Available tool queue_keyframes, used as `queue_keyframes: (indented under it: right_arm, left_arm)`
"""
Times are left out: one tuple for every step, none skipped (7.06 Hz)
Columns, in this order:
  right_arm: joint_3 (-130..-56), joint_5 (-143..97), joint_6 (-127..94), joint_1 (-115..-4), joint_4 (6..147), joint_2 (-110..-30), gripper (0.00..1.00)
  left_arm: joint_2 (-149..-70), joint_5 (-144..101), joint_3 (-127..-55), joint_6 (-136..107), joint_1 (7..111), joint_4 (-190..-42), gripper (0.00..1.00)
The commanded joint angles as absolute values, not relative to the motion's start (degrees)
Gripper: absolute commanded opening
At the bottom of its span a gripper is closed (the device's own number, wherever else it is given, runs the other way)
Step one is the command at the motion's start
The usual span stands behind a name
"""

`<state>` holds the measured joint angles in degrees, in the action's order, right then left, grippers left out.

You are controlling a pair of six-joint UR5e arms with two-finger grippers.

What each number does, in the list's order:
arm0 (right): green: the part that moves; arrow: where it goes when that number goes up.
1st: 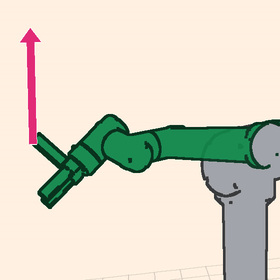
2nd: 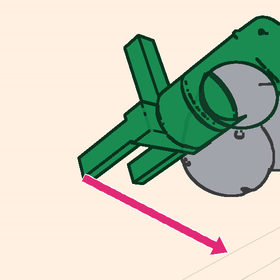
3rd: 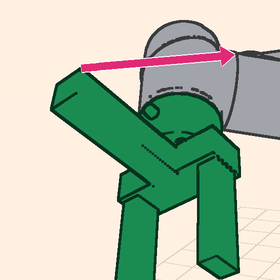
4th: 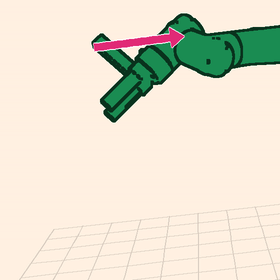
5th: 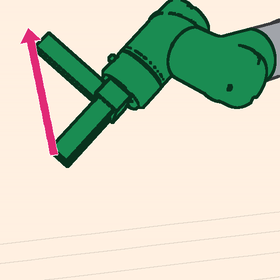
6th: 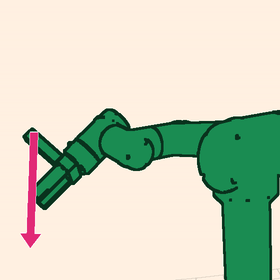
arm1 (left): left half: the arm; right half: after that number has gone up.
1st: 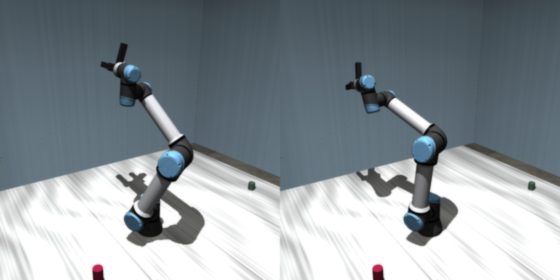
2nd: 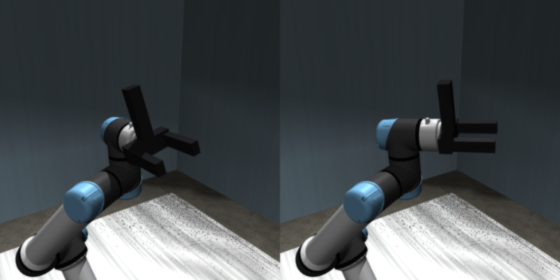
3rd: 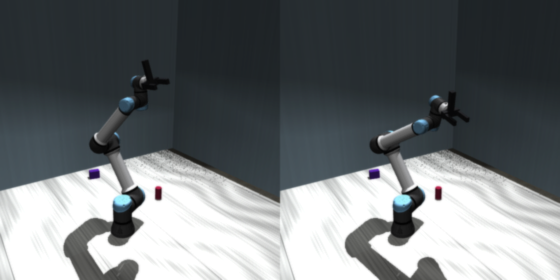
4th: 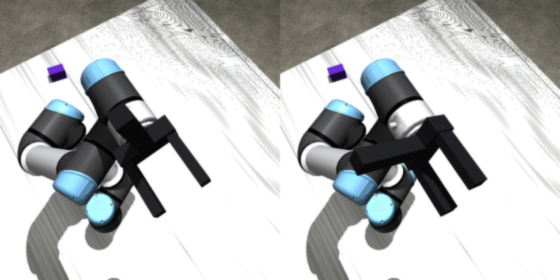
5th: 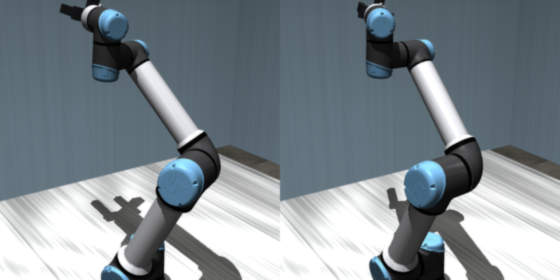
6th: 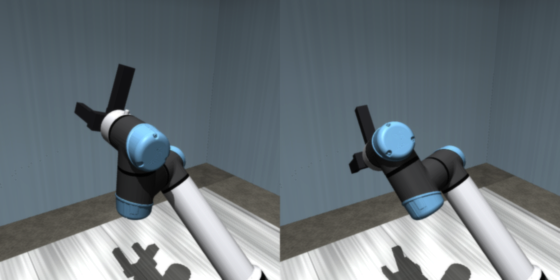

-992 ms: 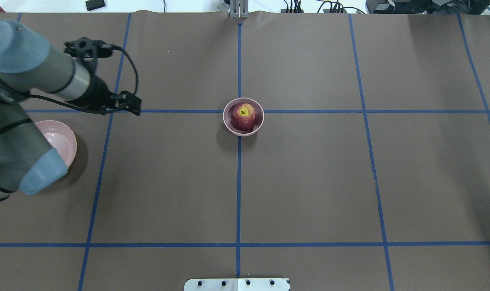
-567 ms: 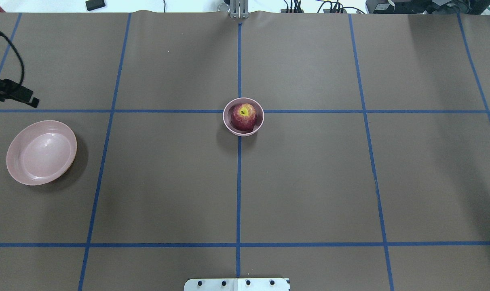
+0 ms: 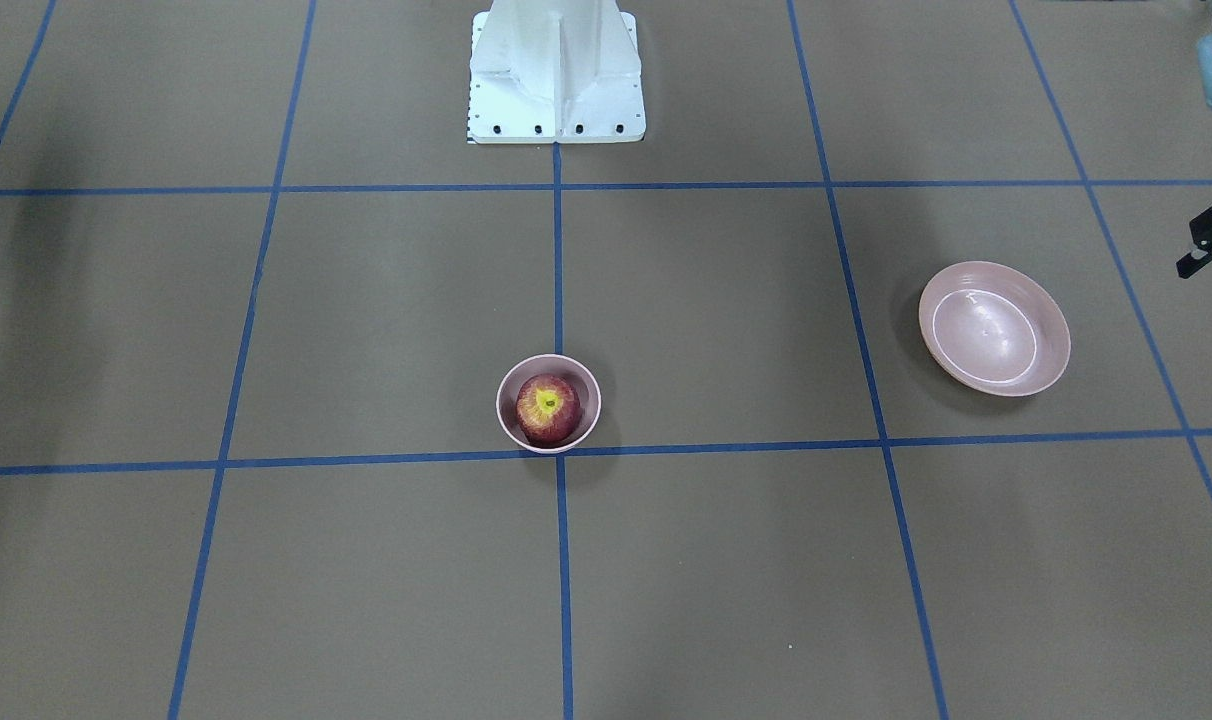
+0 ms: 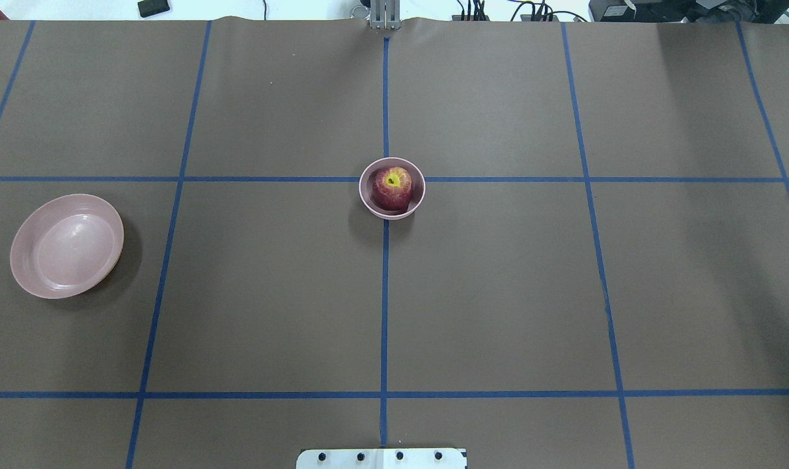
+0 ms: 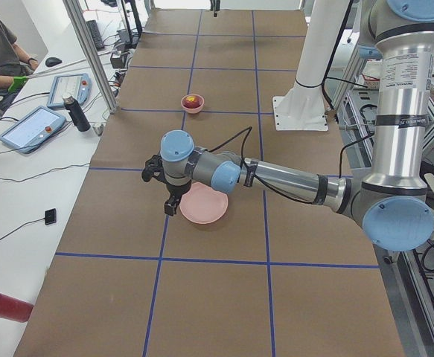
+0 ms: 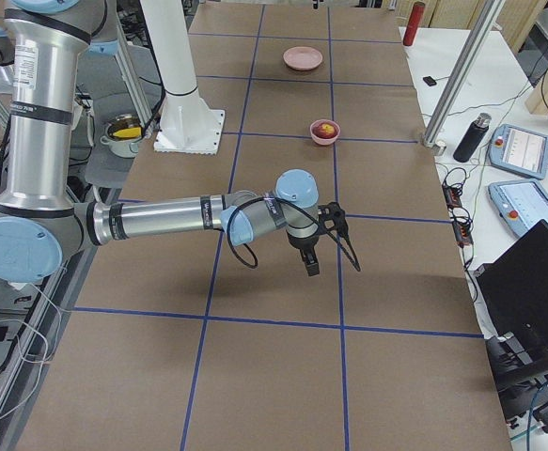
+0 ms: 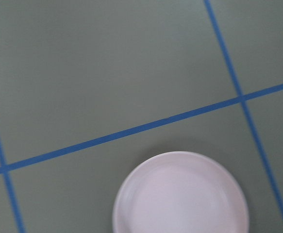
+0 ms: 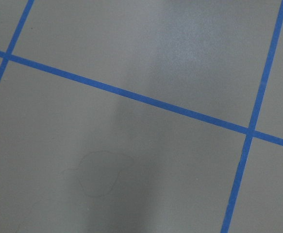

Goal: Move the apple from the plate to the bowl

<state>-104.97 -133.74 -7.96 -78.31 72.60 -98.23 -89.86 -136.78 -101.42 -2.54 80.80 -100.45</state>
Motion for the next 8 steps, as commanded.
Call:
queue_keyframes:
  right_arm:
    - [-104.85,-133.77,-8.09,-78.31,72.60,-98.26,1.00]
    - [-104.85,-133.68,-8.09,-78.31,72.68,-98.17,1.00]
    - [-104.85,-133.68,-8.09,-78.31,72.69,-98.17,1.00]
    - [-104.77,-133.42,-8.09,-78.31,72.69,-98.52,1.00]
    - [-104.85,-133.33,-8.00,-78.31,72.69,-98.79,1.00]
    - [-105.03,-133.33,-8.09,-78.31,72.69,-98.79,1.00]
    - [-105.03,-133.33,-8.09,-78.31,72.69,-98.79,1.00]
    - [-104.94,-133.33,-8.09,-78.31,72.69,-98.70,1.00]
  left_arm:
    - [-89.65,-131.61,-101.42,-1.93,81.39,-100.55,0.98]
    - [-89.04,-129.48,-101.43,-1.93,81.39,-100.46,0.98]
    - [-88.42,-129.55,-101.16,-2.19,81.39,-100.46,0.98]
    - [-87.90,-129.81,-101.25,-2.46,81.39,-100.46,0.98]
    - [-87.89,-130.08,-100.90,-2.72,81.30,-100.37,0.98]
    - [-87.89,-130.08,-101.16,-2.90,81.30,-100.46,0.98]
    - [-87.80,-130.17,-101.25,-3.07,81.21,-100.46,0.98]
    - [-87.80,-130.25,-101.51,-3.16,81.30,-100.46,0.98]
